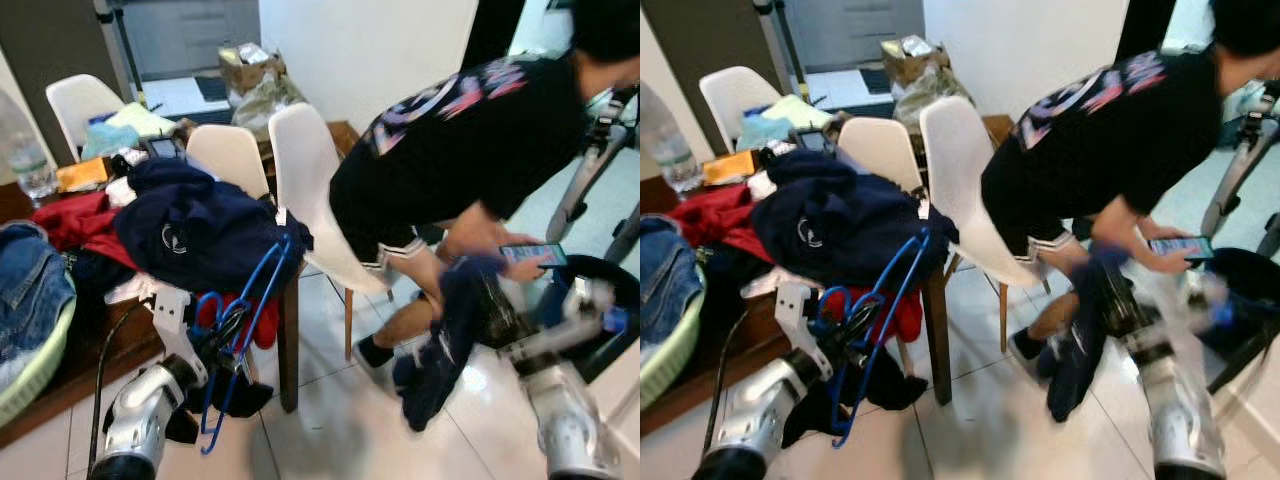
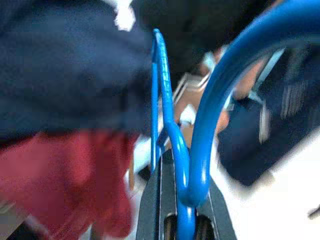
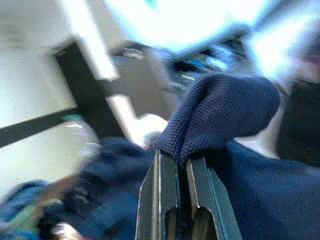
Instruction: Hang hanger
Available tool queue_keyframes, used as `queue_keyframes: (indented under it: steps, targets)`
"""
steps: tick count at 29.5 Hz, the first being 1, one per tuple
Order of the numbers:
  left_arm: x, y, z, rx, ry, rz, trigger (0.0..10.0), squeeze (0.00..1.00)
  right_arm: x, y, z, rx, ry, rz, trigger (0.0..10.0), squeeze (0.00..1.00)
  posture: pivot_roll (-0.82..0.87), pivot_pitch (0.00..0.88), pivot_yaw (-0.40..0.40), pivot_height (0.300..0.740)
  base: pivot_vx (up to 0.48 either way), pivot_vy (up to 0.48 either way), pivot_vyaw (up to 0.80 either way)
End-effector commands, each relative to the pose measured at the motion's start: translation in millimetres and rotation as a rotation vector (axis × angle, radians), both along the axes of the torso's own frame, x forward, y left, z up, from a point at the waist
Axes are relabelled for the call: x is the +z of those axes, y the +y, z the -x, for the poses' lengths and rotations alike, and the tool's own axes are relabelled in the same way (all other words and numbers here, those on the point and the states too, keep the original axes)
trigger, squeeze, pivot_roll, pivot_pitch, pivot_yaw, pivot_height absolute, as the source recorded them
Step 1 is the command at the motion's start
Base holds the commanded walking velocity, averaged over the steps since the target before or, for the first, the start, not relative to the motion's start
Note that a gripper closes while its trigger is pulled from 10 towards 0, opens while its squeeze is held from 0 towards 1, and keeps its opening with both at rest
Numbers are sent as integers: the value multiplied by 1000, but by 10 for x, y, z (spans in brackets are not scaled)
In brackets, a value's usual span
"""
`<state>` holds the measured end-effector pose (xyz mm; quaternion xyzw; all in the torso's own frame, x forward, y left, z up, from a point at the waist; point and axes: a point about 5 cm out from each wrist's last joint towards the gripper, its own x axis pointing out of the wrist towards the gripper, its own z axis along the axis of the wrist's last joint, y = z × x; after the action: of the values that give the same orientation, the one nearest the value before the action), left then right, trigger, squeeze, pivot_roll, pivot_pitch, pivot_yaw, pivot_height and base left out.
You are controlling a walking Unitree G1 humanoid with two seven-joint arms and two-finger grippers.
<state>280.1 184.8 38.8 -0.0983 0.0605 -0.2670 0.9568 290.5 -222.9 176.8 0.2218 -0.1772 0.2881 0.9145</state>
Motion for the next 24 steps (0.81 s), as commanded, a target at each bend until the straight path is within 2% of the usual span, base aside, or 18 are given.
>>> queue_keyframes:
  steps: [1,2,3,4,5,7,9,10,11,13,14,17,18,20,24]
  targets:
    - [-107,-2,63,-4,50,-22,10000,0,10,81,9,44,7,8,10000,0,98,0,-20,740,277,0,0]
    - [-226,-30,137,-5,106,-26,10000,0,170,148,-35,54,-39,22,10000,0,98,0,-20,740,0,0,0]
    - [-416,-47,299,3,192,-13,10000,0,395,289,-111,78,-111,39,10000,0,102,0,-27,740,0,0,0]
    - [-416,-47,299,3,192,-13,10000,0,395,289,-111,78,-111,39,10000,0,102,0,-27,740,0,0,0]
    - [-539,-58,420,10,250,0,10000,0,548,395,-161,94,-158,52,10000,0,107,0,-30,740,0,0,0]
    - [-539,-58,420,10,250,0,10000,0,548,395,-161,94,-158,52,10000,0,107,0,-30,740,0,0,0]
    - [-693,-62,613,30,324,15,10000,0,813,628,-284,108,-225,71,10000,0,123,0,-37,740,0,0,800]
    - [-693,-62,613,30,324,15,10000,0,813,628,-284,108,-225,71,10000,0,123,0,-37,740,0,0,800]
    - [-745,-83,695,21,358,32,10000,0,955,797,-375,116,-254,65,10000,0,145,0,-47,740,0,0,800]
    - [-745,-83,695,21,358,32,10000,0,955,797,-375,116,-254,65,10000,0,145,0,-47,740,0,0,800]
    - [-774,-102,763,7,389,56,10000,0,1075,928,-404,135,-268,60,10000,0,148,0,-48,740,0,0,800]
    - [-774,-102,763,7,389,56,10000,0,1075,928,-404,135,-268,60,10000,0,148,0,-48,740,0,0,800]
    - [-805,-108,837,-6,425,102,10000,0,1194,1074,-457,154,-279,48,10000,0,164,0,-57,740,0,0,800]
    - [-848,-108,941,-31,468,179,10000,0,1321,1265,-495,186,-276,57,10000,0,174,0,-63,740,0,0,800]
    - [-881,-101,997,-35,485,208,10000,0,1379,1386,-509,210,-279,75,10000,0,174,0,-63,740,0,0,800]
